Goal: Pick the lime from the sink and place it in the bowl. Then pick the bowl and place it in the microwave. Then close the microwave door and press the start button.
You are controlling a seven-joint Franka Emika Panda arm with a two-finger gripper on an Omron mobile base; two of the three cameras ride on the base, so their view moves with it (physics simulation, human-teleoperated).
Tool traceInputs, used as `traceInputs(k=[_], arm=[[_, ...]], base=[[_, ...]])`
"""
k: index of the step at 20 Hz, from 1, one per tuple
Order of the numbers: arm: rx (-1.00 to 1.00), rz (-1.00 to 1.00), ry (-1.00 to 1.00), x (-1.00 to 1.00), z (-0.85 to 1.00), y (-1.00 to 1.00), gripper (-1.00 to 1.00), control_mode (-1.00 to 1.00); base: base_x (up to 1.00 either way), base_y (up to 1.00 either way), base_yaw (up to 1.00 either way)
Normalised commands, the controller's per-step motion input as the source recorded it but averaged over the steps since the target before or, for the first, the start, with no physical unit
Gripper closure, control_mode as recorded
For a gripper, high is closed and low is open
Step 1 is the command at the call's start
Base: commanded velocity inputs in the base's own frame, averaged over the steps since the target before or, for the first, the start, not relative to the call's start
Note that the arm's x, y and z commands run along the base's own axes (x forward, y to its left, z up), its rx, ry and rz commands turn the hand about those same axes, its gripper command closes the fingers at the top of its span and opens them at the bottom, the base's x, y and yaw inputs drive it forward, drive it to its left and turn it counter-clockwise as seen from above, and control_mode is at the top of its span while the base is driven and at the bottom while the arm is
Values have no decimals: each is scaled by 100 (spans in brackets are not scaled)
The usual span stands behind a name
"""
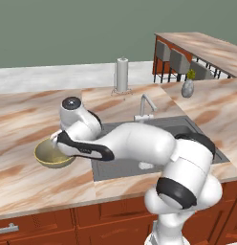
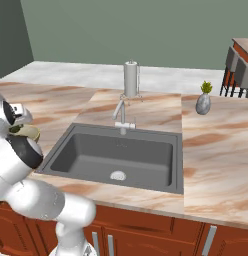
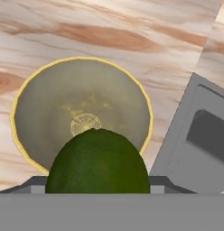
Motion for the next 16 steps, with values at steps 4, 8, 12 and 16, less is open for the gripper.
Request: traceInputs(k=[4,8,12,16], arm=[[0,6,5,41,-64,16,100,-100],[0,7,7,28,-63,14,100,-100],[0,5,4,25,-54,19,100,-100],[0,3,1,2,-26,12,-100,-100]], base=[[0,0,0],[0,0,0],[0,0,0],[0,0,0]])
